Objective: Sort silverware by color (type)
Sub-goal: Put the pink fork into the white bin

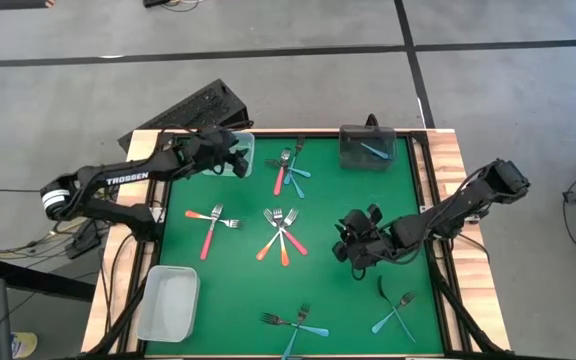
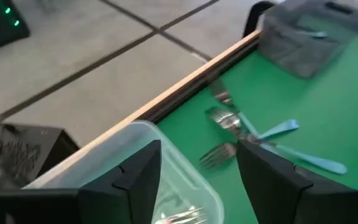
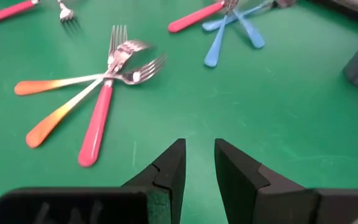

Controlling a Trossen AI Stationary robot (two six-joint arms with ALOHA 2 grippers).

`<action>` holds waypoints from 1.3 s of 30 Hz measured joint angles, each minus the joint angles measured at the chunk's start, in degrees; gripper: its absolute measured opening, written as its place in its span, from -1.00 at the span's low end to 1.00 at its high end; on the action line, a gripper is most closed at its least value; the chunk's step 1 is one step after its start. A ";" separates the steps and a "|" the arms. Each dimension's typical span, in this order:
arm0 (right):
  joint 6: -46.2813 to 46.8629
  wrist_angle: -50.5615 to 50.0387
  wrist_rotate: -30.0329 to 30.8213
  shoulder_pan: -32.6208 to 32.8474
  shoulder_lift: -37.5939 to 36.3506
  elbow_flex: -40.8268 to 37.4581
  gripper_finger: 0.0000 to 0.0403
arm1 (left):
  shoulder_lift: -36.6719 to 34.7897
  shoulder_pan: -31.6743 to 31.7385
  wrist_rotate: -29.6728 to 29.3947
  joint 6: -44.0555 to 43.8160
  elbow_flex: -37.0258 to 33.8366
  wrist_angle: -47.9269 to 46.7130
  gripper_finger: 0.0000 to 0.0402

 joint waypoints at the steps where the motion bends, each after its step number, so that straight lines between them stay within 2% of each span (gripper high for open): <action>1: 0.05 -0.07 -1.25 0.00 -0.01 0.00 -0.45 | -0.51 -0.98 0.00 0.04 -0.05 -0.39 -0.01; 5: 0.67 -0.44 -7.45 0.00 0.00 0.02 -0.45 | -3.57 -7.79 -0.31 0.08 -1.99 0.89 -0.04; 9: 9.91 -1.13 -13.13 0.01 0.03 0.02 -0.45 | -7.59 -16.77 -2.87 0.02 -5.99 6.41 -0.07; 14: 8.65 1.40 -18.02 1.03 0.05 0.02 -0.45 | -11.06 -26.79 -7.27 -0.10 -10.48 14.16 -0.10; 22: 8.85 -1.96 -18.12 1.96 0.05 0.99 -0.45 | -10.41 -37.14 -7.97 -3.50 -13.94 18.54 -0.11; 27: 7.65 -5.93 -18.10 2.08 0.05 4.24 -0.45 | -6.23 -39.49 -8.02 -2.00 -14.16 17.98 -0.11; 29: 7.51 -11.09 -18.08 2.67 0.05 6.74 -0.45 | -4.18 -39.46 -8.09 -1.67 -14.16 19.09 -0.11; 35: 13.30 -37.11 -17.95 5.46 0.05 17.00 -0.45 | -1.53 -38.65 -8.45 -1.67 -14.16 23.31 -0.12; 39: 12.90 -44.00 -17.66 6.68 0.03 20.36 -0.45 | -2.20 -39.07 -7.79 -2.12 -14.16 25.26 -0.12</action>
